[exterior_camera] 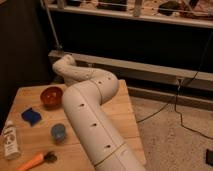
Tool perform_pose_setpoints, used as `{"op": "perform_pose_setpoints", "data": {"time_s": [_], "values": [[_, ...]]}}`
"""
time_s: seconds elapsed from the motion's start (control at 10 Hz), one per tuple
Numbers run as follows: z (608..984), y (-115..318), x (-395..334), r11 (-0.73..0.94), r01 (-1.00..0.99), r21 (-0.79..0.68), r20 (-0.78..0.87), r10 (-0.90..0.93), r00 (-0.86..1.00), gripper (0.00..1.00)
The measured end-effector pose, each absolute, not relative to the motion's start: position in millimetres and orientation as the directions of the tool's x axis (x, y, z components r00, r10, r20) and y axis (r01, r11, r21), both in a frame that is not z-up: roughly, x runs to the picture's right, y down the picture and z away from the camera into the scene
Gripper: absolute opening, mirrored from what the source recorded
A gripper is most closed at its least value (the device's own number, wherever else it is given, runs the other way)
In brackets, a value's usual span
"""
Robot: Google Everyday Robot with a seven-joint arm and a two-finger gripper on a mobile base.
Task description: Push the eraser across the table
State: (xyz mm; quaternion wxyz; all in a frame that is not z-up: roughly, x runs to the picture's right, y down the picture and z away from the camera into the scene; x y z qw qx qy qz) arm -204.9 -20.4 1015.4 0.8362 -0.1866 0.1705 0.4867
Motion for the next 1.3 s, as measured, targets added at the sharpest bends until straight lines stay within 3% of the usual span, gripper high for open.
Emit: {"op": "perform_pose_setpoints", "data": {"time_s": [0.5,0.7,1.1,1.3], "values": [[998.6,-49.7,-183.1,0.434,-0.899,-0.068,-0.448,0.792,0.416,0.0],[958.1,-51.6,-170.2,0.307,-0.944,-0.118,-0.472,0.819,0.325,0.0],[892.7,-58.7,-107.0,0.229,-0.967,-0.116,-0.49,0.833,0.256,0.05],[887.4,-56.6,-104.2,0.226,-0.967,-0.118,-0.496,0.83,0.255,0.05]]}}
